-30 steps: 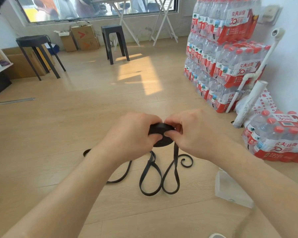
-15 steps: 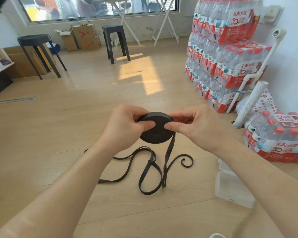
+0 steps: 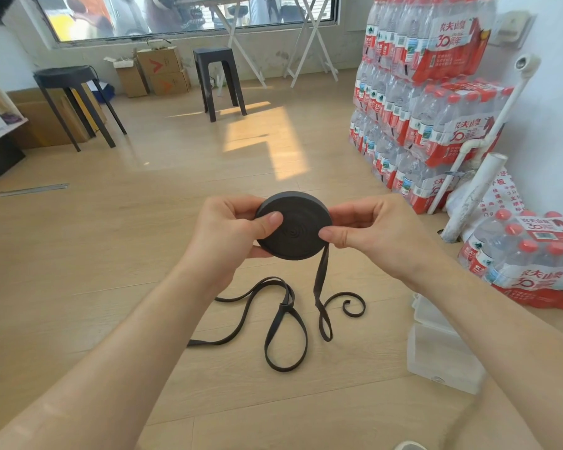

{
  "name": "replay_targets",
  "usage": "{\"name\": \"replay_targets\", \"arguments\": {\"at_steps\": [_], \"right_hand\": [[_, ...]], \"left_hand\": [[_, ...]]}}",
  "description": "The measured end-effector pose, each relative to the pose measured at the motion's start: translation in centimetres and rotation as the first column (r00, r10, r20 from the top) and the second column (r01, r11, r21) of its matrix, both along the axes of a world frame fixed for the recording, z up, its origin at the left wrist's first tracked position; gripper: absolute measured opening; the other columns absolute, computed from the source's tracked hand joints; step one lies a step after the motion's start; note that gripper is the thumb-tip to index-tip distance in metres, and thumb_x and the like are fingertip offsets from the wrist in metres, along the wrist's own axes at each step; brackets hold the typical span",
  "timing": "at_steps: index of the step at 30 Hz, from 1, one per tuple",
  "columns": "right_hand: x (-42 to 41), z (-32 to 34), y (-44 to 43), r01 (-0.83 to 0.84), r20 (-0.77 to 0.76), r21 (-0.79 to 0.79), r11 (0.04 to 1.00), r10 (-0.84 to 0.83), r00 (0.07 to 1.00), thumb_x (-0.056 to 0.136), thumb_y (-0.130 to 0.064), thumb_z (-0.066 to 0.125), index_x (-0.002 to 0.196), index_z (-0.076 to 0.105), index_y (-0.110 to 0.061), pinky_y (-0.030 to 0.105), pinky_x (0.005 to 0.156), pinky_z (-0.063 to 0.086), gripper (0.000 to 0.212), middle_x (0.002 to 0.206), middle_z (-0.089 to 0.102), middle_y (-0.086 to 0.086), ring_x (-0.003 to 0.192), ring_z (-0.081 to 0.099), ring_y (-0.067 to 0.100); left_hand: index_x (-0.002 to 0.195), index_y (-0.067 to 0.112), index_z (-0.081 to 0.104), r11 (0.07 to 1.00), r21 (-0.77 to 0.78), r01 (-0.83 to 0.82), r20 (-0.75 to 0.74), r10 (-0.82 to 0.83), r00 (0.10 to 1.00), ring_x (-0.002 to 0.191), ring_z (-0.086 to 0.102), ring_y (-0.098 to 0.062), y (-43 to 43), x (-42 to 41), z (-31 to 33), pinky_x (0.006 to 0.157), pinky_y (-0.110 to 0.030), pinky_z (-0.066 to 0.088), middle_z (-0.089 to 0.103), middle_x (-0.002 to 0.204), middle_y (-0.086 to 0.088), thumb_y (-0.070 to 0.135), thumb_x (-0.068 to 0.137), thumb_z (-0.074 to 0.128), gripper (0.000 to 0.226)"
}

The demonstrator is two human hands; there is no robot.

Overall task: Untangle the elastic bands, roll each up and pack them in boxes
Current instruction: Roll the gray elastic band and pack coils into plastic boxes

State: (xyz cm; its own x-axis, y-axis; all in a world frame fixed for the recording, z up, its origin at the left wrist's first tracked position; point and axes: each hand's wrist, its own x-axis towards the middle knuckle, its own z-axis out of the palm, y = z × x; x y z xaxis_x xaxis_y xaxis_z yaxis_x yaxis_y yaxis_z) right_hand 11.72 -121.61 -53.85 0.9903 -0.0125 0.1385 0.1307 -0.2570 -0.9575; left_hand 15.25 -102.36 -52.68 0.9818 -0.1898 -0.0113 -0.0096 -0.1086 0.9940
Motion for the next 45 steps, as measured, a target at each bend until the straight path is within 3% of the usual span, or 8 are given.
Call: {"name": "replay_targets", "arguments": {"at_steps": [18,21,26,28,31,33,37,45], "right_hand": [[0.1,-0.4,0.6,0.05,-0.049,0.122,0.991,-0.044,0.998,0.078,-0.006,0.076,0.085,0.074,-0.022,0.025,0.067,0.059,0.017,0.083,0.076,0.005,0.07,0.068,0.01],[0.1,-0.2,0.3,0.07,0.04,-0.043,0.997,-0.068,0.997,0.083,-0.007,0.072,0.088,0.074,-0.017,0.028,0.066,0.058,0.011,0.081,0.074,0.01,0.066,0.066,0.013],[-0.2,0.2,-0.5,0.141,0.295,-0.533,0.835,0.027,0.955,0.083,-0.014,0.069,0.09,0.073,-0.013,0.029,0.062,0.047,0.007,0.071,0.066,-0.001,0.066,0.058,0.014],[-0.3,0.1,-0.4,0.153,0.336,-0.687,0.71,0.123,0.934,0.082,-0.017,0.066,0.086,0.07,-0.012,0.028,0.058,0.036,0.008,0.069,0.058,-0.004,0.064,0.049,0.015],[-0.6,-0.2,0.3,0.151,0.34,-0.79,0.594,0.22,0.914,0.079,-0.021,0.06,0.084,0.066,-0.014,0.02,0.056,0.025,0.011,0.071,0.047,-0.009,0.067,0.042,0.011],[-0.5,-0.5,0.5,0.11,0.328,-0.737,0.667,0.211,0.921,0.079,-0.021,0.064,0.083,0.068,-0.015,0.019,0.056,0.031,0.008,0.069,0.053,-0.007,0.064,0.047,0.009],[-0.3,-0.2,-0.2,-0.086,0.07,-0.161,0.983,0.098,0.993,0.071,-0.006,0.081,0.088,0.073,-0.012,0.02,0.071,0.054,0.019,0.078,0.072,0.003,0.069,0.064,0.005],[0.0,-0.6,-0.5,-0.055,0.013,0.042,0.998,0.054,0.998,0.072,-0.006,0.079,0.09,0.076,-0.012,0.03,0.081,0.058,0.02,0.088,0.076,0.009,0.084,0.072,0.021]], "left_hand": [[0.092,0.005,0.068,0.979,-0.183,-0.087,-0.122,0.065,0.99,0.091,0.069,-0.033,-0.4,0.1,-0.4,0.062,-0.04,0.06,0.071,0.099,-0.016,0.001,0.087,0.06,0.01],[0.098,0.005,0.066,0.984,-0.173,-0.033,-0.155,0.006,0.988,0.095,0.068,-0.034,-0.7,-0.1,-0.7,0.064,-0.042,0.059,0.069,0.103,-0.015,0.003,0.09,0.058,0.012],[0.11,0.025,0.06,0.964,0.236,0.127,0.155,-0.166,0.974,0.096,0.066,-0.012,-0.3,0.1,0.1,0.085,-0.039,0.054,0.071,0.099,0.005,0.003,0.088,0.06,0.031],[0.116,0.033,0.059,0.855,0.512,0.088,0.326,-0.288,0.9,0.095,0.061,-0.004,-0.2,-0.3,0.4,0.085,-0.031,0.053,0.067,0.099,0.014,0.012,0.084,0.067,0.039],[0.11,0.035,0.061,0.57,0.821,-0.009,0.338,-0.474,0.813,0.085,0.06,-0.011,-1.2,-1.3,0.3,0.078,-0.032,0.051,0.067,0.09,0.012,0.028,0.084,0.065,0.027],[0.101,0.029,0.064,0.543,0.838,-0.05,0.345,-0.456,0.821,0.079,0.057,-0.014,-1.3,-1.1,0.2,0.074,-0.033,0.049,0.066,0.081,0.007,0.024,0.085,0.063,0.016],[0.083,0.026,0.069,0.751,0.66,-0.019,0.345,-0.28,0.896,0.07,0.059,-0.004,-0.4,-0.1,0.0,0.067,-0.025,0.048,0.064,0.07,0.012,0.011,0.078,0.072,0.016],[0.079,0.029,0.065,0.9,0.433,0.043,0.233,-0.158,0.959,0.063,0.066,-0.004,-0.3,0.0,-0.1,0.064,-0.025,0.056,0.071,0.072,0.01,0.004,0.082,0.069,0.025]]}}
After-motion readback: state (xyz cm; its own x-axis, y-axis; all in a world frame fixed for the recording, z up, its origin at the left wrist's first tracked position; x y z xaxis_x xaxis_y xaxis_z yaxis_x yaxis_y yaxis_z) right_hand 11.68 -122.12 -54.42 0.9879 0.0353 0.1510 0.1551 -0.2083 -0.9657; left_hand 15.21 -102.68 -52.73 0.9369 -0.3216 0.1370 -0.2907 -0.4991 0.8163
